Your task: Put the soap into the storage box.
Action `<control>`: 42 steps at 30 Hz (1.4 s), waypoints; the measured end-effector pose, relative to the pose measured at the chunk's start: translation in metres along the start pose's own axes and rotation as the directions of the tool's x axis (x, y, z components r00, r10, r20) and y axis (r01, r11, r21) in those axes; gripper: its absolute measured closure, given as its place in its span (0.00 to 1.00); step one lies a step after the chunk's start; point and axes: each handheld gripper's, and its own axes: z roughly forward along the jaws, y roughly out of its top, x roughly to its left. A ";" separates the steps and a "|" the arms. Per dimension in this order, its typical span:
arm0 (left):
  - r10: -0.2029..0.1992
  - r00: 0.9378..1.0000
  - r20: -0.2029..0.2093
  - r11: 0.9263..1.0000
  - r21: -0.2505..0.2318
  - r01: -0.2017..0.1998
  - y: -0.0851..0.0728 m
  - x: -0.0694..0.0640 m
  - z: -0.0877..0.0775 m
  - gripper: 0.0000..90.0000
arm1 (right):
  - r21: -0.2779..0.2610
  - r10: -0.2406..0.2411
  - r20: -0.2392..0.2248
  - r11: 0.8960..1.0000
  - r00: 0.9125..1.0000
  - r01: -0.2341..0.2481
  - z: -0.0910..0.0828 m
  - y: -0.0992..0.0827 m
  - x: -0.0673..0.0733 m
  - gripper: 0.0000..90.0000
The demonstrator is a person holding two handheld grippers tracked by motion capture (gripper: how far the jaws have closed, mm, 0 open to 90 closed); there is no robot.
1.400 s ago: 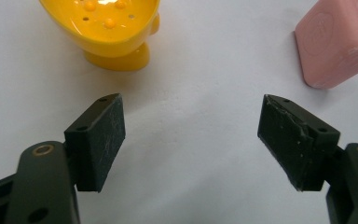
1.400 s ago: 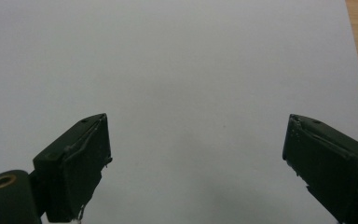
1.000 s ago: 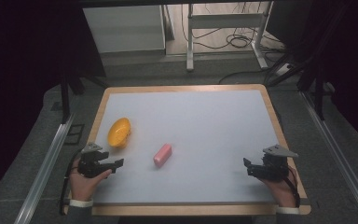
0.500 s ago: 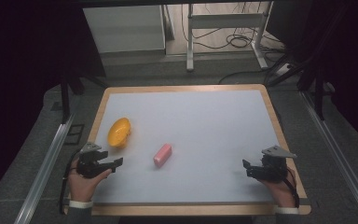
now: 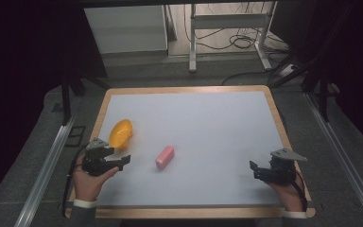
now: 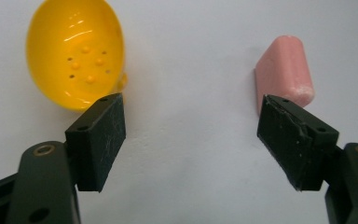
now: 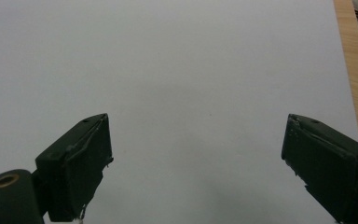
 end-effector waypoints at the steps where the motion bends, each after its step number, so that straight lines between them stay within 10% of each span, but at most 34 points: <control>1: 0.000 1.000 0.000 1.000 0.000 0.000 0.000 0.000 0.000 0.27 | 0.000 0.000 0.000 1.000 1.000 0.000 0.000 0.000 0.000 0.09; 42: 0.108 0.993 0.044 0.992 0.054 -0.110 0.037 -0.041 0.020 0.24 | 0.008 -0.016 0.012 1.000 1.000 0.016 -0.001 -0.003 0.000 0.09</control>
